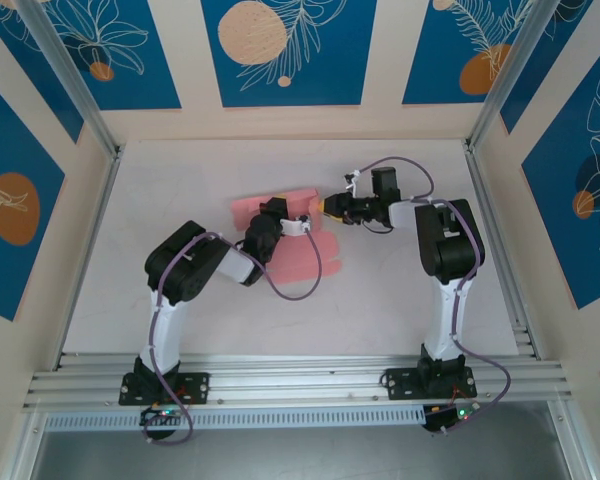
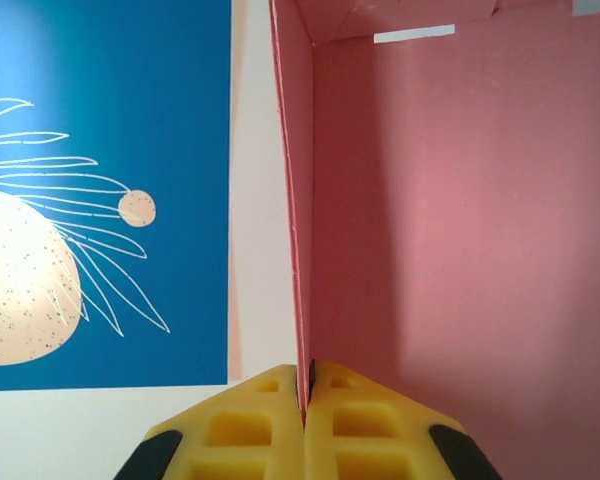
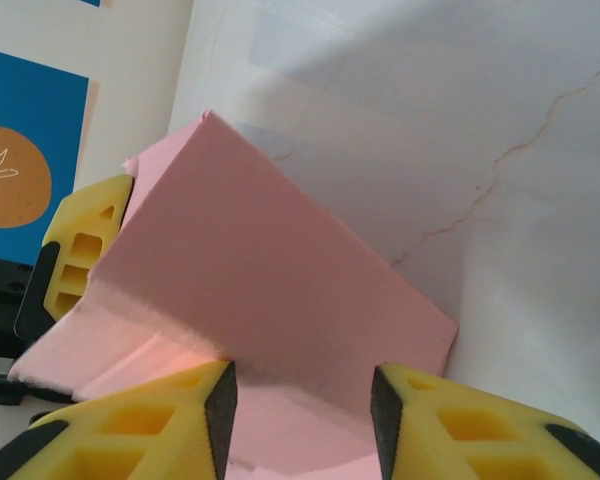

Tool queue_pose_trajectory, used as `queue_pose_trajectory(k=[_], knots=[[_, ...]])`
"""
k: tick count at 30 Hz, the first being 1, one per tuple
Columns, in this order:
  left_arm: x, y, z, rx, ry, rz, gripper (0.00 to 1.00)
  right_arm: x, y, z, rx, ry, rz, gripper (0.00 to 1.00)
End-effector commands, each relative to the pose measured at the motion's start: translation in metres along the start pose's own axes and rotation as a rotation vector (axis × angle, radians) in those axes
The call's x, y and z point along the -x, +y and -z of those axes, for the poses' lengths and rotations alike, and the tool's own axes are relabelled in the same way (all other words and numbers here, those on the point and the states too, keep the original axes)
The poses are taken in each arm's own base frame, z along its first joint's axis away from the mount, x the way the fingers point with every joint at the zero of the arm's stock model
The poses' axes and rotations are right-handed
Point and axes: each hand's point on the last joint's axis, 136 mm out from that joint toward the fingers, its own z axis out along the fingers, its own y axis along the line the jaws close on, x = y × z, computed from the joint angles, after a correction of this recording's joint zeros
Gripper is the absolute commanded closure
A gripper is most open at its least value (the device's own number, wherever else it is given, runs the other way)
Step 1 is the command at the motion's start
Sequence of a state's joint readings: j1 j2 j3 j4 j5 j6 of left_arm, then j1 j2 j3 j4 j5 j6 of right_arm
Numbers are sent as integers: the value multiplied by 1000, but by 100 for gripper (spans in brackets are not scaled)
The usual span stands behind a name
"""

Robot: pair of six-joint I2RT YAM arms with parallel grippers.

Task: Fold the paper box

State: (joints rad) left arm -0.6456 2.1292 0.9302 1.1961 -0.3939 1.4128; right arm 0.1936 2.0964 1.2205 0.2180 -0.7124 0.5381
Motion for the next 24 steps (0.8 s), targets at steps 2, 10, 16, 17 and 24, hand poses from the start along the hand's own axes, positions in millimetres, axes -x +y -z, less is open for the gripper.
queue_pose_trajectory(k=[2,10,16,17,24], knots=[[5,-21,1,-77,-25,-9,100,-2,20,-1,20,7,73,51],[10,-17,5,-102,-55,19,100,8,14,-15,-67,13,118,50],[12,-13,5,-105,-65,24,100,11,1,-24,-190,-4,175,54],[12,-13,5,-106,-65,31,100,10,-1,-26,-216,-4,188,54],[13,-11,6,-118,-68,60,100,6,-4,-33,-349,-5,264,53]])
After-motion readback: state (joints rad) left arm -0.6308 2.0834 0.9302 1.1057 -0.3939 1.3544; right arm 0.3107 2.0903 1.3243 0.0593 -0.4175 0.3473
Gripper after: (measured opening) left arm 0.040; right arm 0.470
